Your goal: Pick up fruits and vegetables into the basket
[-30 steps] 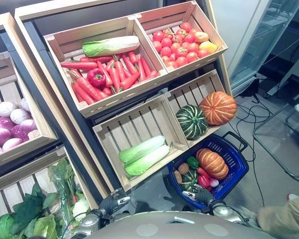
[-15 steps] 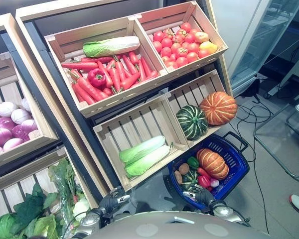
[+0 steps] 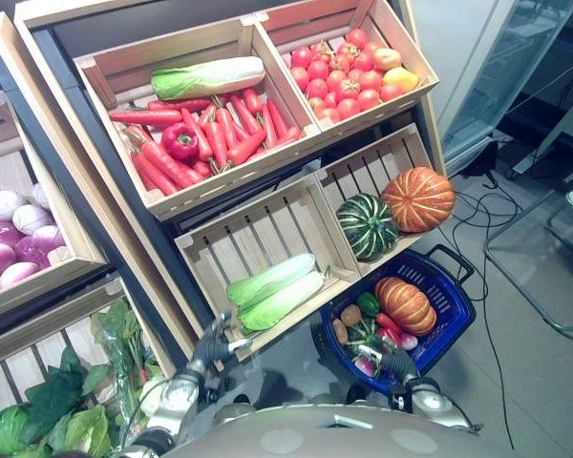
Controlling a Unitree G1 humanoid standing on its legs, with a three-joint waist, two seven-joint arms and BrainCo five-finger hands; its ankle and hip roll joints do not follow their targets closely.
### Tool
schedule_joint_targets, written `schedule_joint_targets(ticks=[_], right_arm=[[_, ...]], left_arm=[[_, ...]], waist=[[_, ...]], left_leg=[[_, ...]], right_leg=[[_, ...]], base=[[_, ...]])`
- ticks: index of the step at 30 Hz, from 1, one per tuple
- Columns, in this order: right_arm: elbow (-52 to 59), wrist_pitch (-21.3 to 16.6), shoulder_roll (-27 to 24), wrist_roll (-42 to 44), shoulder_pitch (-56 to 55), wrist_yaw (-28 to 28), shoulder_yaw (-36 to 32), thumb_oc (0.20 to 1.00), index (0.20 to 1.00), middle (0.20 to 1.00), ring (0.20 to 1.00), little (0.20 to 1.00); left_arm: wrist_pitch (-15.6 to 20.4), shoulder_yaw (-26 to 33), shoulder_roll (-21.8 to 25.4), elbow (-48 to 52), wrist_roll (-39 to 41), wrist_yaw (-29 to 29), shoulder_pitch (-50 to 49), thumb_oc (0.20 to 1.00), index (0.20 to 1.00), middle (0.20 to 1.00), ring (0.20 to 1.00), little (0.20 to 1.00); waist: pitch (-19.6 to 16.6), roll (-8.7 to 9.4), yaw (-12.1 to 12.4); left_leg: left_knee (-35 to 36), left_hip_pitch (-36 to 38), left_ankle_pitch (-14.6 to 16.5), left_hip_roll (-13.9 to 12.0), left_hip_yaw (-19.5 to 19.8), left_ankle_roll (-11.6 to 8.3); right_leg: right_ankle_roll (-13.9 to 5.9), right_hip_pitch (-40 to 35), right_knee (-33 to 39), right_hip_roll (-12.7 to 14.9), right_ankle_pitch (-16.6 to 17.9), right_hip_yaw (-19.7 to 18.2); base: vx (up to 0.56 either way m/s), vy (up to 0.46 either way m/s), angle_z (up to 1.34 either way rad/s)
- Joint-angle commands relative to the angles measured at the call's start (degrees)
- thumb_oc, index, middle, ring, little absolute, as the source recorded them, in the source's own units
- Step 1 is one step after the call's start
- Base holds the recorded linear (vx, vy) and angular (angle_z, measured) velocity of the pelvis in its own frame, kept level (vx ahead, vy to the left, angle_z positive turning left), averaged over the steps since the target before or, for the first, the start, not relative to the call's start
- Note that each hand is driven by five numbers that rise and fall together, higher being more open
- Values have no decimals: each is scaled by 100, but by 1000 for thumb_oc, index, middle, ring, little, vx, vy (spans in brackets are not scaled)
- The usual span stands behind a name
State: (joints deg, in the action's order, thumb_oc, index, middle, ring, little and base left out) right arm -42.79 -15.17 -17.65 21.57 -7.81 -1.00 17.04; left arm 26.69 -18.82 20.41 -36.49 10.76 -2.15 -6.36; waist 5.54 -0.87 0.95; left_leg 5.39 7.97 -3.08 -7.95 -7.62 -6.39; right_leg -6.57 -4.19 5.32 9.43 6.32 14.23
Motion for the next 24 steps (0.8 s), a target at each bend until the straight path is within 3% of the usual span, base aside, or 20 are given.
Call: schedule_joint_targets(ticks=[1,5,8,10,11,12,14,18,24], right_arm=[[808,-202,-6,89,376,-353,-262,1000,1000,1000,1000,1000],[2150,-453,-259,3,30,-608,-518,1000,1000,1000,1000,1000],[2584,-632,-438,-70,194,-824,-592,1000,1000,1000,1000,1000],[2998,-632,-668,-122,653,-1088,-603,1000,1000,1000,1000,1000],[3015,-627,-683,-126,686,-1109,-602,1000,1000,1000,1000,1000],[3223,-627,-793,-226,906,-1268,-588,1000,1000,1000,1000,1000],[3410,-577,-880,-202,1056,-1355,-565,1000,1000,1000,1000,1000],[3862,-506,-1119,-161,1543,-1536,-518,1000,1000,1000,1000,1000],[4044,-371,-1160,-116,2103,-1620,-406,1000,1000,1000,1000,1000]], left_arm=[[425,243,544,718,-220,-290,337,1000,1000,1000,1000,1000],[706,628,1009,1972,-256,-412,174,1000,1000,1000,1000,1000],[861,640,1190,2341,-830,-1093,436,1000,1000,1000,1000,1000],[512,569,1361,2492,-1253,-1902,1022,1000,1000,1000,1000,1000],[495,555,1366,2479,-1271,-1952,1071,1000,1000,1000,1000,1000],[218,504,1416,2452,-1332,-2164,1395,1000,1000,1000,1000,1000],[46,423,1428,2416,-1394,-2311,1624,1000,1000,1000,1000,1000],[-651,118,1456,2295,-1533,-2476,2455,1000,1000,1000,1000,1000],[-1149,-106,1544,1871,-1632,-2532,3280,1000,1000,1000,1000,1000]], waist=[[410,233,-84],[611,177,-169],[842,120,-231],[1210,64,-311],[1229,59,-313],[1387,36,-362],[1513,32,-399],[1855,24,-482],[2159,39,-565]], left_leg=[[-256,-26,135,58,-158,305],[-411,-313,90,11,-144,296],[-657,-623,95,-3,-124,263],[-923,-1033,79,-12,-92,203],[-947,-1069,81,-13,-88,200],[-1066,-1268,72,-8,-74,172],[-1194,-1448,62,-7,-46,154],[-1509,-2075,28,22,15,112],[-1600,-2556,-68,60,-21,112]], right_leg=[[-161,-125,-410,345,-81,-88],[-151,223,-728,422,-162,-104],[-124,581,-986,460,-217,-148],[-107,997,-1263,495,-271,-221],[-106,1035,-1294,498,-280,-229],[-97,1244,-1445,501,-321,-287],[-88,1436,-1587,499,-340,-341],[-59,2110,-2001,470,-415,-472],[-40,2690,-2274,399,-435,-557]], base=[[44,-16,3],[0,0,0],[-135,-8,-2],[-221,3,0],[-216,4,-1],[-105,-1,-2],[-125,-9,-5],[-121,-34,-5],[-81,-31,-7]])
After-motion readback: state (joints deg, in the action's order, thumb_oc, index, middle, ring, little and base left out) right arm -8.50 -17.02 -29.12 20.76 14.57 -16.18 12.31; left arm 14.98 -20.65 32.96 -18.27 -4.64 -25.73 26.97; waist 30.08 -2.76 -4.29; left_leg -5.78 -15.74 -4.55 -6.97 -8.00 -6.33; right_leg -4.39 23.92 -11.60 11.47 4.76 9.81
